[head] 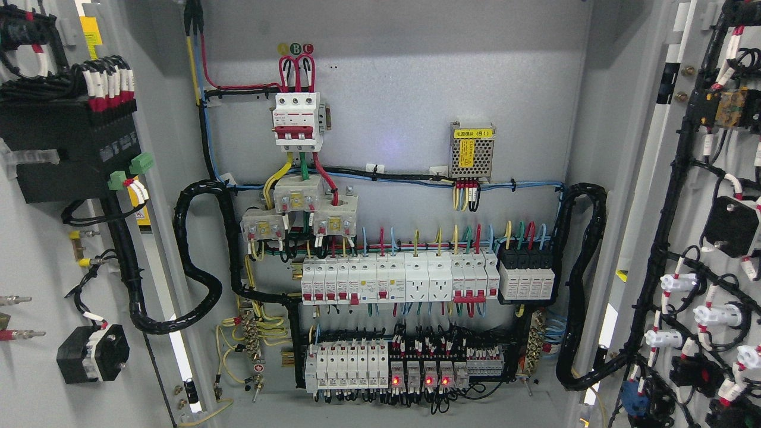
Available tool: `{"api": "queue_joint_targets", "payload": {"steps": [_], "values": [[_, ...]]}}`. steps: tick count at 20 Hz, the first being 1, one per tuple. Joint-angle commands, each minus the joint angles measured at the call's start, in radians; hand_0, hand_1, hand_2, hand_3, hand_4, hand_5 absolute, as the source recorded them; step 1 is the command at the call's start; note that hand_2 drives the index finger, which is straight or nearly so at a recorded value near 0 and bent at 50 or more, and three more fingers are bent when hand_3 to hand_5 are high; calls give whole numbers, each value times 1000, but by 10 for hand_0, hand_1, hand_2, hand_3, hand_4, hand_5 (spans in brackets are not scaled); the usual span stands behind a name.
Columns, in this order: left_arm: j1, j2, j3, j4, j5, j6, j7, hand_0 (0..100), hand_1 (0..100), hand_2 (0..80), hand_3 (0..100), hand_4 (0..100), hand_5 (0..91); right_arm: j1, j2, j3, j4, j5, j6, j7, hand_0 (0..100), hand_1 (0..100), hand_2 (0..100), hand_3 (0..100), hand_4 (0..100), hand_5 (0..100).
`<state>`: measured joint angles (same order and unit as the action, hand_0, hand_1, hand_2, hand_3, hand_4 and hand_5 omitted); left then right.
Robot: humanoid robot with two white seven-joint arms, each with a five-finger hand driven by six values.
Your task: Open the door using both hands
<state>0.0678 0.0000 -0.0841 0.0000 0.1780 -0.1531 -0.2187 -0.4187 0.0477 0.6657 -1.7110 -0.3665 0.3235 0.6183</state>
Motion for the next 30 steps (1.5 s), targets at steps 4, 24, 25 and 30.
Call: {"api": "queue_joint_targets", "payload": {"steps": [4,24,25,30], "values": [[-25,15,14,-105,11,-89,-1,331,118,0,19,0,0,184,-195,-328,-188,8,-14,-110,213,65,0,0,0,0],[403,78,102,-1572,8,-119,-142,271,168,5,135,14,0,888,-311,-713,-381,0,-655,-203,214,64,0,0,0,0],[409,80,110,-1630,8,-103,-152,269,168,5,134,23,0,905,-313,-725,-381,-2,-688,-203,214,64,0,0,0,0],[415,80,135,-1856,6,-100,-206,257,157,13,159,49,0,913,-318,-816,-383,-12,-765,-222,214,65,0,0,0,0]]}}
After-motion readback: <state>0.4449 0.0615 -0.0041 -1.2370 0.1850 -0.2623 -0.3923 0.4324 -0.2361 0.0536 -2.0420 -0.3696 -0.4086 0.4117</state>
